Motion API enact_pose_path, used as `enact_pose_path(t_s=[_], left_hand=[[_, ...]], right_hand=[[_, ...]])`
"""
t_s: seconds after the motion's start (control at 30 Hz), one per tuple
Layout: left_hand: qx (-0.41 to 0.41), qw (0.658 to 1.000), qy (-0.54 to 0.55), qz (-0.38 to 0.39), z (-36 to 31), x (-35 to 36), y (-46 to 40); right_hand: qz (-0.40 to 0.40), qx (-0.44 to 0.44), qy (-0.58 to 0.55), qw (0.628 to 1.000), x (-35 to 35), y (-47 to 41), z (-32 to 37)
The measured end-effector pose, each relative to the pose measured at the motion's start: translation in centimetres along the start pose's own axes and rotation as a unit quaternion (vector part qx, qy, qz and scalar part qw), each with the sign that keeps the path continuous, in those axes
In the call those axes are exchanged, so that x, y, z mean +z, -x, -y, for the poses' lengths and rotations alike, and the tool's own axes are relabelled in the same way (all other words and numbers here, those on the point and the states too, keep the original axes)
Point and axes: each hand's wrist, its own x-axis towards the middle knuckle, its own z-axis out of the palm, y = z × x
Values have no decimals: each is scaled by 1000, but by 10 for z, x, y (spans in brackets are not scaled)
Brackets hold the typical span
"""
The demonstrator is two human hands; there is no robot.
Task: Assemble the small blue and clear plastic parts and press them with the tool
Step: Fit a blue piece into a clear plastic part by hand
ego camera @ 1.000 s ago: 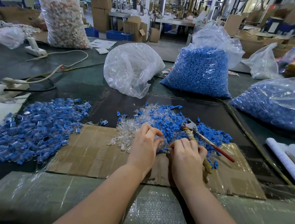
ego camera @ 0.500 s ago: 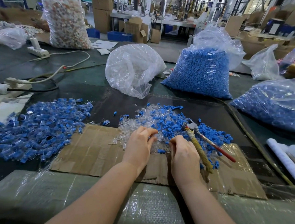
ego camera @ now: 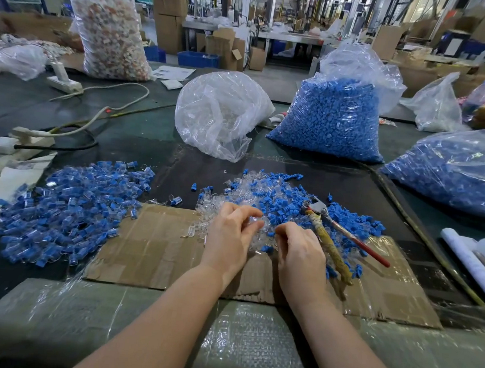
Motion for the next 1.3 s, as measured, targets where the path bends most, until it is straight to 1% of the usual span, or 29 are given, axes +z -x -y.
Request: enact_pose_path(t_s=[0.07,0.17,0.3,0.4,0.47,0.53,0.6,0.73,0.93,1.1,1.17,1.3], left_hand=[[5,1000,4,19,-1,2,3],[-14,998,30,45,-1,8,8],[-26,999,28,16,4,12,9],[-55,997,45,-5,5,15,7],[-92,991,98,-10,6,17,7],[-131,977,169,-11,6,17,8],[-143,970,198,-18,7,16,8],[-131,967,217,-18,6,14,9],[-120,967,224,-18,7,12,10],[-90,979,184,1,7,16,12],[-94,976,199,4,7,16,13],[-103,970,218,4,7,13,12]], right_hand=[[-10,-6,-7,1000,0,0,0],[-19,-7,-13,1000,-1,0,0],[-29,2,-25,999,-1,0,-3],[-45,21,-50,998,0,0,-2],[-62,22,-57,996,-1,1,-1],[-71,21,-59,996,-1,2,-1],[-66,19,-66,995,-1,2,-1],[-40,7,-50,998,2,3,1],[-28,-5,-14,999,2,3,0],[-35,4,-6,999,3,3,1],[-41,-1,-4,999,3,4,0],[-28,-25,-13,999,3,4,-1]])
